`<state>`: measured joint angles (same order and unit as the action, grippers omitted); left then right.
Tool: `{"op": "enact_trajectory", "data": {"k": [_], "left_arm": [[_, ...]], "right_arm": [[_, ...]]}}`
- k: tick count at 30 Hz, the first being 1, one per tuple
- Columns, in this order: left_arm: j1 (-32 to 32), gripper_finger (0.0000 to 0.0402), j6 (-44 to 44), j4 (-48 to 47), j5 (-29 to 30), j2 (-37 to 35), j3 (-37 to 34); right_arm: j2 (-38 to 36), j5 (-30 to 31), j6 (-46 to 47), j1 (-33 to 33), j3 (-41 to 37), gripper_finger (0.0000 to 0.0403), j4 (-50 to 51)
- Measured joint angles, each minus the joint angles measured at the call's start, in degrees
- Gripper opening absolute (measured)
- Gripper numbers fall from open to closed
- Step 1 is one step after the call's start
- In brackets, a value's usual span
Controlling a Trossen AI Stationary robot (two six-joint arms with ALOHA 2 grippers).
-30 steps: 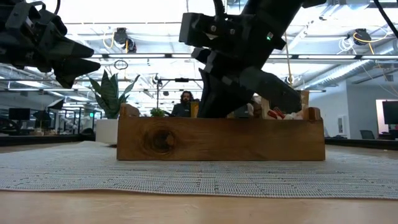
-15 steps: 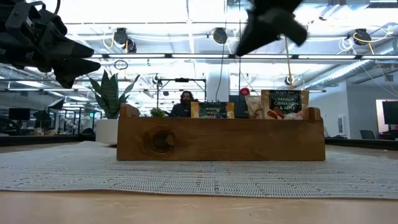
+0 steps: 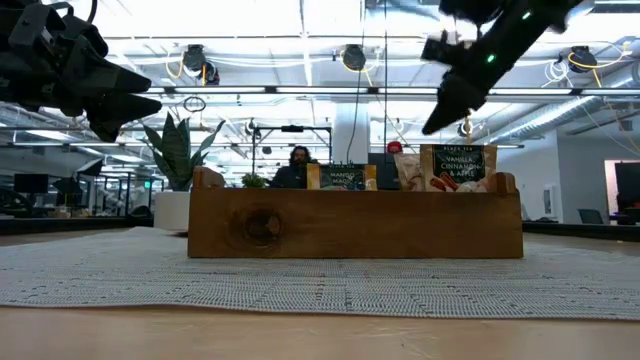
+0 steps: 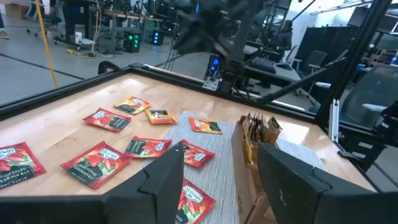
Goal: Pick & Place Tea
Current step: Put the yellow tea bag into the middle compartment of the wood organizer
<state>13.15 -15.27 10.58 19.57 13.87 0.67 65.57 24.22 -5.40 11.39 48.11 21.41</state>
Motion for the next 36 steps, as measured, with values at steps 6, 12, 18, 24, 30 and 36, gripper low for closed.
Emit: {"op": "enact_trajectory", "data": {"k": [6, 12, 18, 24, 30, 36], "left_arm": [[0.0, 0.0205, 0.0, 0.0, 0.0, 0.0, 0.0], [0.0, 0.0205, 0.0, 0.0, 0.0, 0.0, 0.0], [0.0, 0.0205, 0.0, 0.0, 0.0, 0.0, 0.0], [0.0, 0.0205, 0.0, 0.0, 0.0, 0.0, 0.0], [0.0, 0.0205, 0.0, 0.0, 0.0, 0.0, 0.0], [0.0, 0.0205, 0.0, 0.0, 0.0, 0.0, 0.0]], "right_arm": [[8.0, -21.4, 1.8, 19.8, 2.0, 0.0172, -0.4], [19.6, -30.8, 4.9, 31.0, 2.1, 0.0235, -1.8], [28.5, -39.8, 9.7, 34.5, 2.1, 0.0233, -3.2], [30.9, -39.8, 10.7, 34.5, 2.3, 0.0224, -5.9], [30.9, -39.5, 13.1, 34.5, 2.1, 0.0222, -11.5], [32.0, -39.6, 13.1, 34.5, 2.2, 0.0221, -11.5]]}}
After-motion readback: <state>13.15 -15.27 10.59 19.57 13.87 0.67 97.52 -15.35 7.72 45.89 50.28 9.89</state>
